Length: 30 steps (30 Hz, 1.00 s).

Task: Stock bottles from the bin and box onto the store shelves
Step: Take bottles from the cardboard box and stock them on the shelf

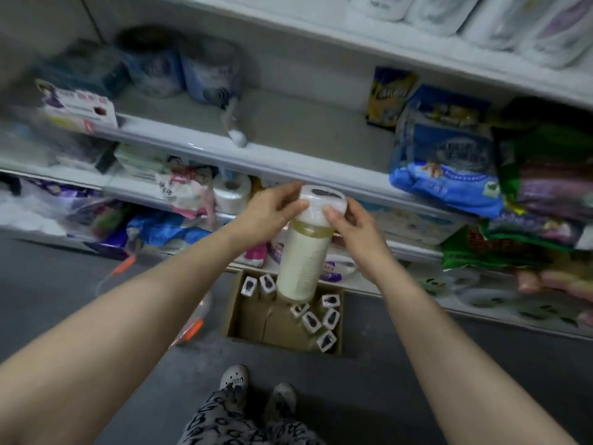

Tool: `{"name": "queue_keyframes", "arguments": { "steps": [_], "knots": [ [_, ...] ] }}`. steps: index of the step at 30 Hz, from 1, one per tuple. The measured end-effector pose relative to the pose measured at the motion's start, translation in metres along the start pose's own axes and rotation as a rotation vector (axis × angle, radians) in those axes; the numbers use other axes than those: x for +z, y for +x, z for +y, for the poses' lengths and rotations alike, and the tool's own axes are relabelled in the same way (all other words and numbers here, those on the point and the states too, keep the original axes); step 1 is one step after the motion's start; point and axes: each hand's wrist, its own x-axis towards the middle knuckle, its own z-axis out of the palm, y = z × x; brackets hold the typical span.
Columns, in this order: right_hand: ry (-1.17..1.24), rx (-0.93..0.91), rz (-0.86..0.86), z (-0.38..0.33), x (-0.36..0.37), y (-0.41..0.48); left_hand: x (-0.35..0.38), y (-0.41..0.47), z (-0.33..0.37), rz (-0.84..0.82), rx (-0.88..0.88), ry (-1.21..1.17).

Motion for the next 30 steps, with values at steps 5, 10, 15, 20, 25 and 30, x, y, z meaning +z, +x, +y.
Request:
{"name": "queue_keyframes", "arguments": {
  "steps": [5, 10, 15, 20, 25, 30],
  "knots": [
    [-0.043, -0.117, 0.005, -0.066, -0.006, -0.01, -0.033, -0.009, 0.057, 0.142, 0.066, 0.049],
    [-0.105, -0.233, 0.013, -0.129, -0.006, -0.016, -0.071, -0.017, 0.102, 0.209, 0.134, 0.056],
    [-0.026, -0.26, -0.017, -0.18, -0.002, -0.015, -0.107, -0.016, 0.131, 0.252, 0.197, 0.029],
    [-0.015, -0.313, 0.011, -0.227, 0.01, 0.0, -0.152, 0.0, 0.155, 0.258, 0.239, 0.007],
    [-0.002, -0.385, 0.053, -0.276, 0.026, 0.023, -0.199, 0.02, 0.179, 0.279, 0.343, 0.013],
    [-0.002, -0.463, 0.066, -0.324, 0.041, 0.039, -0.247, 0.039, 0.199, 0.265, 0.41, -0.017]
  ]
}}
